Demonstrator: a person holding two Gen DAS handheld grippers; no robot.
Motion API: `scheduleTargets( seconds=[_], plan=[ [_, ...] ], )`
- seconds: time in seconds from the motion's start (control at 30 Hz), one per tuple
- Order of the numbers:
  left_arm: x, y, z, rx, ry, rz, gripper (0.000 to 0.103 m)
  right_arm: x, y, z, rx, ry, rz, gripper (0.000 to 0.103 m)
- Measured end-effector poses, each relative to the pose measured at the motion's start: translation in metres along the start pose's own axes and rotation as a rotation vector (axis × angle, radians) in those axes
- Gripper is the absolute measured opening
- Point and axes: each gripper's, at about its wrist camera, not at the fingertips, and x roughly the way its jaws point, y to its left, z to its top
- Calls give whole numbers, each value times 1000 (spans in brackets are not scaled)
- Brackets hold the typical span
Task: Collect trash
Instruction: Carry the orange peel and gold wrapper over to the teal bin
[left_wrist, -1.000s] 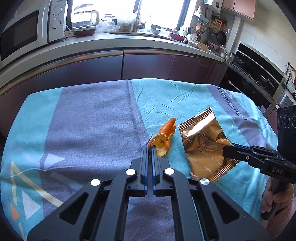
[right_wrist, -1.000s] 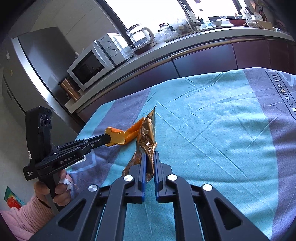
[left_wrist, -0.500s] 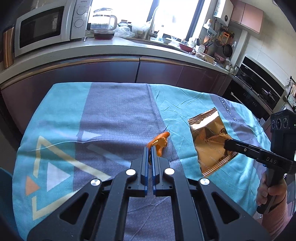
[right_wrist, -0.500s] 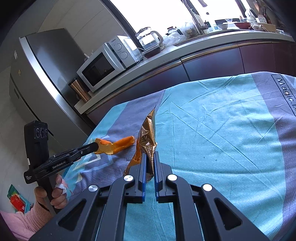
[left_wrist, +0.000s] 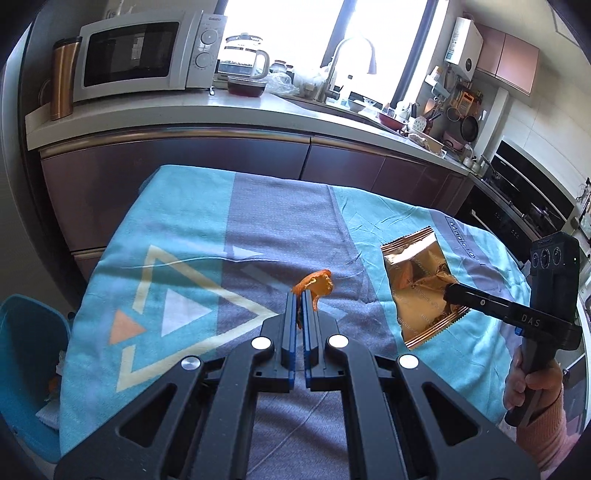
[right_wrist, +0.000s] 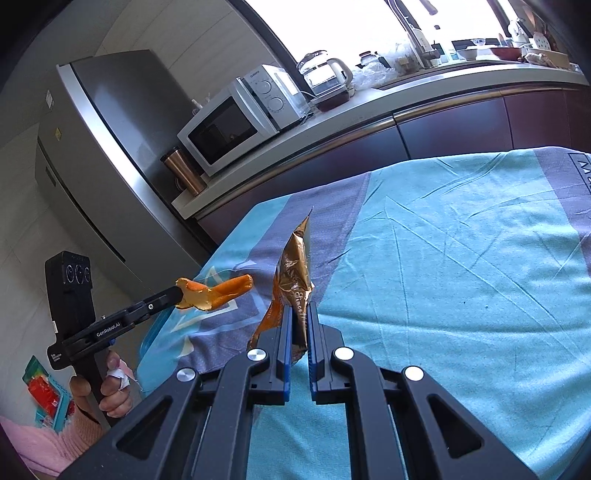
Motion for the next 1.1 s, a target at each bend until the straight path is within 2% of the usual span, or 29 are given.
scheduleTargets(
  seconds=[1.1],
  plan=[
    [-91,50,-34,-79,-109,95,3,43,81,-13,-102,77,152,6]
  ],
)
